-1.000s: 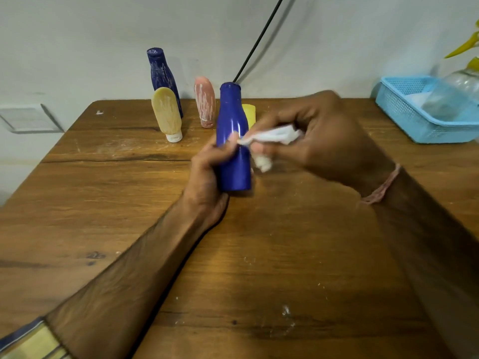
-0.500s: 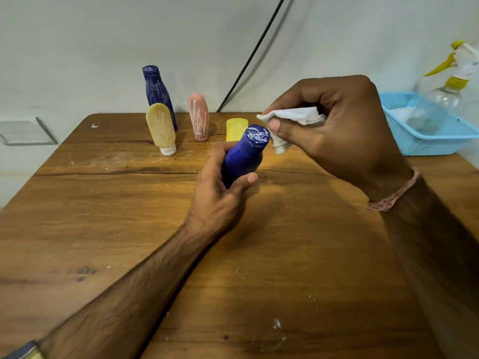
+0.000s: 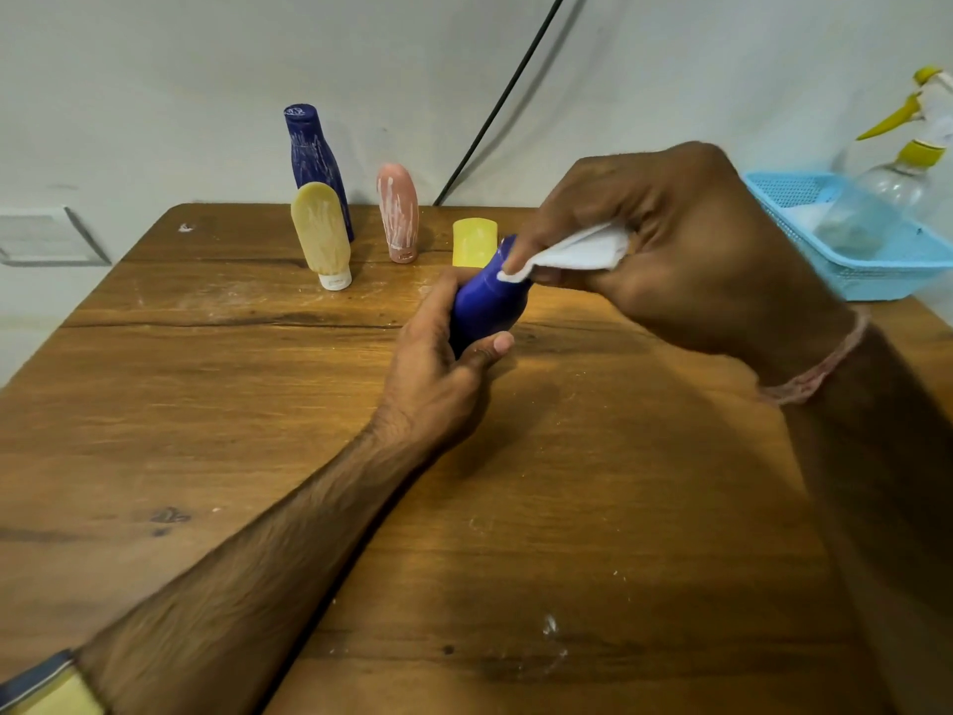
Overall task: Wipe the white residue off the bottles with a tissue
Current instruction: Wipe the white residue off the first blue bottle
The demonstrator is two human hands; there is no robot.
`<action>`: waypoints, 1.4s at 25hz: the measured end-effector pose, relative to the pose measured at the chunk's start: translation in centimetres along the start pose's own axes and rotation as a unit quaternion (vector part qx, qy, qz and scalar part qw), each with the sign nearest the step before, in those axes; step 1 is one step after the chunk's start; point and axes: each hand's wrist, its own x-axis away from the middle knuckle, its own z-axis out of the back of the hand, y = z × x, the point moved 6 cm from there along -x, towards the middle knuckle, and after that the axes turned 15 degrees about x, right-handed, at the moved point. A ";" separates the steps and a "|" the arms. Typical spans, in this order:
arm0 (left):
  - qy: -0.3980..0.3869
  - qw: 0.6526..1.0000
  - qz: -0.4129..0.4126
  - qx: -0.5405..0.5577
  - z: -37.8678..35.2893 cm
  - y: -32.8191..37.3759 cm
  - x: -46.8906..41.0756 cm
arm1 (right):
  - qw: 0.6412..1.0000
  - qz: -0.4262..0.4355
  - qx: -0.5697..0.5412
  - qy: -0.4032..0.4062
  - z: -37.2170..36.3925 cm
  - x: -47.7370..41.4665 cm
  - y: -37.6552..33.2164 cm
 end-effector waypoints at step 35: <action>-0.041 0.998 0.008 -0.040 -0.7 -0.6 -0.1 | 0.985 0.127 0.096 -0.067 -0.4 0.4 -2.2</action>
